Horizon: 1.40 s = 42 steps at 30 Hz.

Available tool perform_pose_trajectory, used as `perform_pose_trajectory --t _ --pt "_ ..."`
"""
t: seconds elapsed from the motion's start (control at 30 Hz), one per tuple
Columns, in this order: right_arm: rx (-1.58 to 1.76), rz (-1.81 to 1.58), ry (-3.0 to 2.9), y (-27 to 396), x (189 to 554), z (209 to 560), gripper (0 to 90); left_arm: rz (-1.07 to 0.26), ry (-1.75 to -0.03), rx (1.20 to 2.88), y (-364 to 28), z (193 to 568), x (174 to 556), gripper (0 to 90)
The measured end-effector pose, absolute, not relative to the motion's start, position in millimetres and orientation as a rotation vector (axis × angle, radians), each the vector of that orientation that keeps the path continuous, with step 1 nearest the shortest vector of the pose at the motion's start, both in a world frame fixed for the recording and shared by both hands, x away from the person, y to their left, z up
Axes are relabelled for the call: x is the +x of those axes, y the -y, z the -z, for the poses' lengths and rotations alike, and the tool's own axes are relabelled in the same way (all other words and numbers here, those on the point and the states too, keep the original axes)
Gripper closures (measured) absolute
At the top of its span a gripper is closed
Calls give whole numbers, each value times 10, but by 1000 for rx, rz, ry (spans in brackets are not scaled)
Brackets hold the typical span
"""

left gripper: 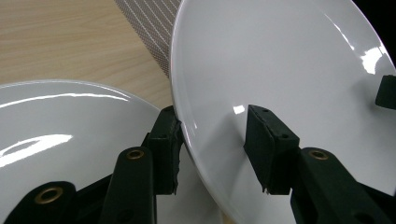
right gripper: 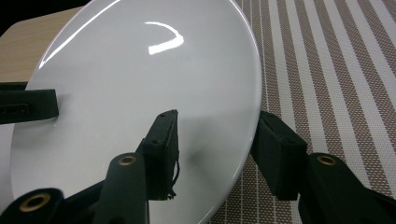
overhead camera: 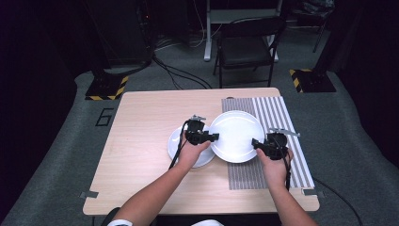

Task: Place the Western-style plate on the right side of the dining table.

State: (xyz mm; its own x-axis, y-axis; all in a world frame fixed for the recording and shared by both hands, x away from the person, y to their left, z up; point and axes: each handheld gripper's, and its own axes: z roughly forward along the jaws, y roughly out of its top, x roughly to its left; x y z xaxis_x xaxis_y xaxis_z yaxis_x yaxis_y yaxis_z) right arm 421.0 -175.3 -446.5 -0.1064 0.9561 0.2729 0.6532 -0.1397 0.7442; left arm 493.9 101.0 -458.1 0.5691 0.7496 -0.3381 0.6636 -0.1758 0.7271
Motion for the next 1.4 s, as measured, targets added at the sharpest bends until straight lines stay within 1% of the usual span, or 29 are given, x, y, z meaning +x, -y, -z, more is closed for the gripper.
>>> perform_pose_trajectory --t 0.5,1.4 --pt "1815 -1116 -1718 1923 4097 4449 514 -101 -1119 1907 -801 4578 4932 563" --pt "1836 -1100 -1671 2117 3950 4439 514 -61 -1078 1934 -575 4607 4914 563"
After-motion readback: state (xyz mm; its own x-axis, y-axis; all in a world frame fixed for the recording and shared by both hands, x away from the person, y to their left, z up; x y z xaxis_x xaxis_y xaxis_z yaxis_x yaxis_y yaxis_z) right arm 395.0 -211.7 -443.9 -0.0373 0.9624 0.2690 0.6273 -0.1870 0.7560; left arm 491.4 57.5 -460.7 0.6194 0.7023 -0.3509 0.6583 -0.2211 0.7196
